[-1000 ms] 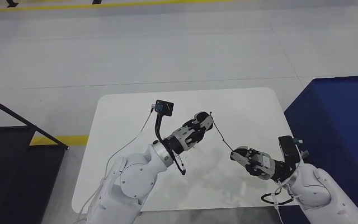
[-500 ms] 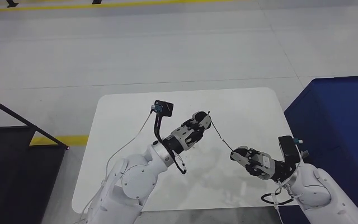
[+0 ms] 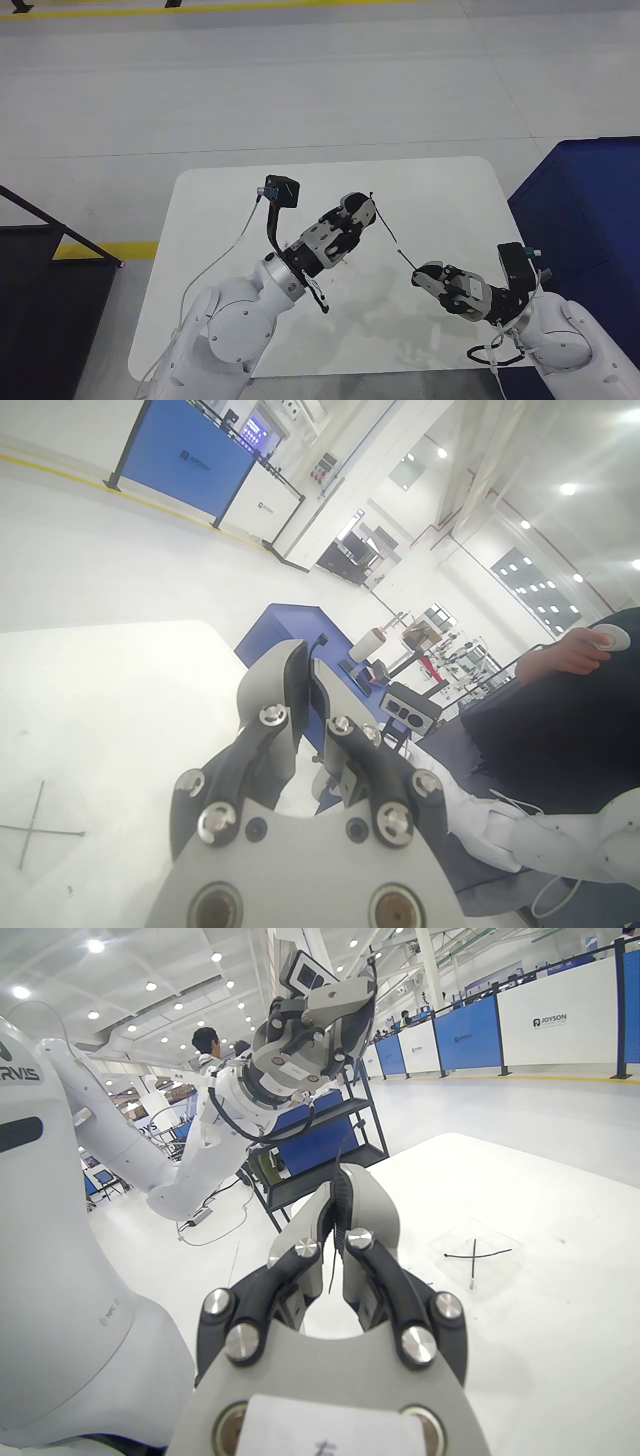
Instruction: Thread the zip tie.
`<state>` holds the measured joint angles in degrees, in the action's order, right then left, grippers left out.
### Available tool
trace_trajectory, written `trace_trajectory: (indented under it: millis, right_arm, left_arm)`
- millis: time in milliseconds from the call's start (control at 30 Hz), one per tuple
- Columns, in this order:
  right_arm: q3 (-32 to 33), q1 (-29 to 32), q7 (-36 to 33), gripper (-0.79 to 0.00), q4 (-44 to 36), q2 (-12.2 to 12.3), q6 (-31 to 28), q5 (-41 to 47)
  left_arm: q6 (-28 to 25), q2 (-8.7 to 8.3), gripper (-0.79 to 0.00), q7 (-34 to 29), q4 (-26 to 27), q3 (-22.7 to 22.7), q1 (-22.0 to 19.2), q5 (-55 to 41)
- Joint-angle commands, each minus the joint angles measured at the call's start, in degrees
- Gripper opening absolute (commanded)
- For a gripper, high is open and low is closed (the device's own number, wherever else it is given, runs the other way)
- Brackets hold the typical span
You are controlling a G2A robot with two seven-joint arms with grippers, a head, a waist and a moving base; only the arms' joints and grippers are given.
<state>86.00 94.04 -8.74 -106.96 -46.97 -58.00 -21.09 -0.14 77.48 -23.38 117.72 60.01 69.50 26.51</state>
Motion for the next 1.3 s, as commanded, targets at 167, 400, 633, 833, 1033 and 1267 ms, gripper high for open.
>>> trace_trajectory:
  millis: [167,400,633,833,1033,1267]
  right_arm:
    - [0.0,0.0,0.0,-0.785,0.0,0.0,0.0,0.0]
    - [0.0,0.0,0.0,-0.785,0.0,0.0,0.0,0.0]
    - [0.0,0.0,0.0,-0.785,0.0,0.0,0.0,0.0]
    - [0.0,0.0,0.0,-0.785,0.0,0.0,0.0,0.0]
    - [0.0,0.0,0.0,-0.785,0.0,0.0,0.0,0.0]
    - [0.0,0.0,0.0,-0.785,0.0,0.0,0.0,0.0]
  left_arm:
    - [0.0,0.01,-0.785,0.0,-0.1,0.0,0.0,-0.1]
    - [-5.3,-0.16,-0.785,8.2,1.9,-1.0,4.1,5.3]
    - [-10.5,-0.86,-0.785,13.1,3.0,-1.7,7.7,20.3]
    - [-10.8,-0.7,-0.785,15.6,1.3,-4.4,7.8,27.1]
    - [-10.8,-0.56,-0.785,15.8,1.1,-5.0,7.5,27.6]
    - [-10.0,-0.31,-0.785,16.9,0.6,-4.8,7.1,26.5]
